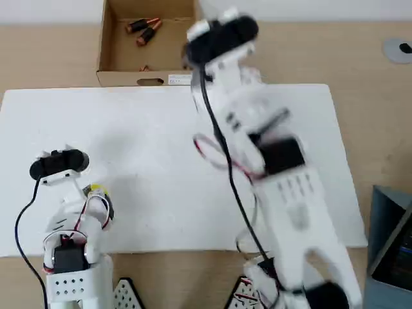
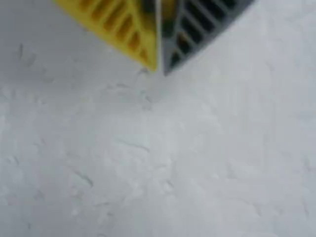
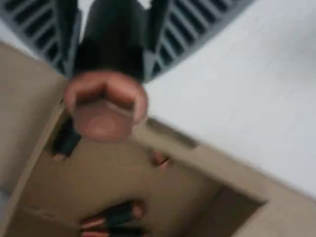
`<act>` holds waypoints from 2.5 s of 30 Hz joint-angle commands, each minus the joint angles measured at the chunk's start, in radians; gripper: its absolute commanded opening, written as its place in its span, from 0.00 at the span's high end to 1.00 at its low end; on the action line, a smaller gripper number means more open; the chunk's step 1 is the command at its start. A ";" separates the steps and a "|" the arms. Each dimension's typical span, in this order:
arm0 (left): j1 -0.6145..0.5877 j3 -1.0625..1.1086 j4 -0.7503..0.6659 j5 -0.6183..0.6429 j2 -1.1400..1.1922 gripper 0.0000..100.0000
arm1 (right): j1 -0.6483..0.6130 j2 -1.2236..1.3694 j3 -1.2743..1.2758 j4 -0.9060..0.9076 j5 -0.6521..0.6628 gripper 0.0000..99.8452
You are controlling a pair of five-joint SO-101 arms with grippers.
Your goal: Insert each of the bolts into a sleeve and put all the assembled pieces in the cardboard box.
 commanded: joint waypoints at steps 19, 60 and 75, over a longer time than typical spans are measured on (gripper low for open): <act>0.028 -0.005 -0.009 -0.003 -0.008 1.00 | 0.030 1.052 -0.748 -0.532 0.121 0.99; 0.026 -0.006 -0.005 0.000 -0.008 1.00 | 0.030 1.563 -1.857 0.198 0.232 0.99; 0.028 -0.006 -0.006 -0.003 -0.008 1.00 | 0.030 1.376 -1.954 0.595 0.226 0.99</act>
